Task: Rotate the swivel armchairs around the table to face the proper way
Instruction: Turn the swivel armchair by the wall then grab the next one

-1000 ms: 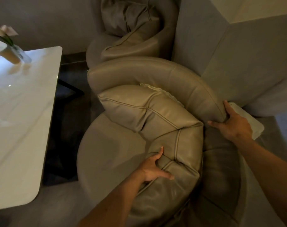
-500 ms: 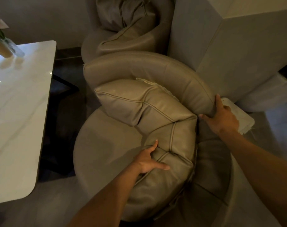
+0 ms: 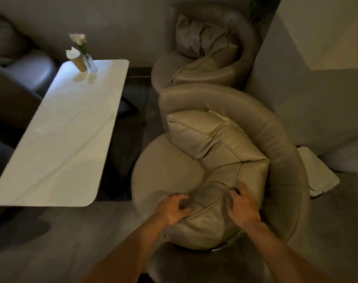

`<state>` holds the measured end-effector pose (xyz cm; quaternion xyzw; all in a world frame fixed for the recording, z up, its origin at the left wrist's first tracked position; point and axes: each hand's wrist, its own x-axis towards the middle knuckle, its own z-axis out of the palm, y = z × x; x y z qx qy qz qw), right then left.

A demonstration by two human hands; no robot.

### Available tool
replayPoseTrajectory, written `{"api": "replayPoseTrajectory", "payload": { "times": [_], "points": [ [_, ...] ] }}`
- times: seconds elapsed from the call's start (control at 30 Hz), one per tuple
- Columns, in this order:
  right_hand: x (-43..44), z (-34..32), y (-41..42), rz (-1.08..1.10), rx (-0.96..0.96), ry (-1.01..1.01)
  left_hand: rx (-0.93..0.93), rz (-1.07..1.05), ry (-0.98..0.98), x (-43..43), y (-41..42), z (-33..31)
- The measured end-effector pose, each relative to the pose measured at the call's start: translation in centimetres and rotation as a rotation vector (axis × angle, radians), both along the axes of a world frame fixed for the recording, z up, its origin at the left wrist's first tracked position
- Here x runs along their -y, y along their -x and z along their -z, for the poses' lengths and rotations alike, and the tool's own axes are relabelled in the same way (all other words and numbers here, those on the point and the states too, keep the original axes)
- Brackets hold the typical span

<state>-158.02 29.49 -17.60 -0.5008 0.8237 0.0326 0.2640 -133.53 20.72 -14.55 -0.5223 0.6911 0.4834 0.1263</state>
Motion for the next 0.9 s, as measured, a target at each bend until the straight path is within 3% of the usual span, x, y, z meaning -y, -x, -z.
{"api": "replayPoseTrajectory", "payload": {
  "times": [0.1, 0.2, 0.57, 0.7, 0.9],
  "points": [
    [0.4, -2.2, -5.7, -0.051, 0.182, -0.1, -0.003, -0.093, 0.093, 0.1, -7.0, -3.8],
    [1.5, -4.9, -11.6, -0.081, 0.3, -0.051, -0.052, -0.276, 0.14, -0.2, -15.4, -7.7],
    [6.7, -18.4, -43.7, -0.314, 0.522, 0.207, -0.326, -0.612, 0.199, -2.3, -48.6, -18.9],
    [8.4, -21.3, -55.1, -0.384, 0.561, 0.206, -0.383, -0.737, 0.247, -2.4, -58.4, -21.4],
    [13.5, -22.4, -65.8, -0.495, 0.589, 0.155, -0.453, -0.826, 0.311, -0.4, -68.3, -21.7]
  ]
}}
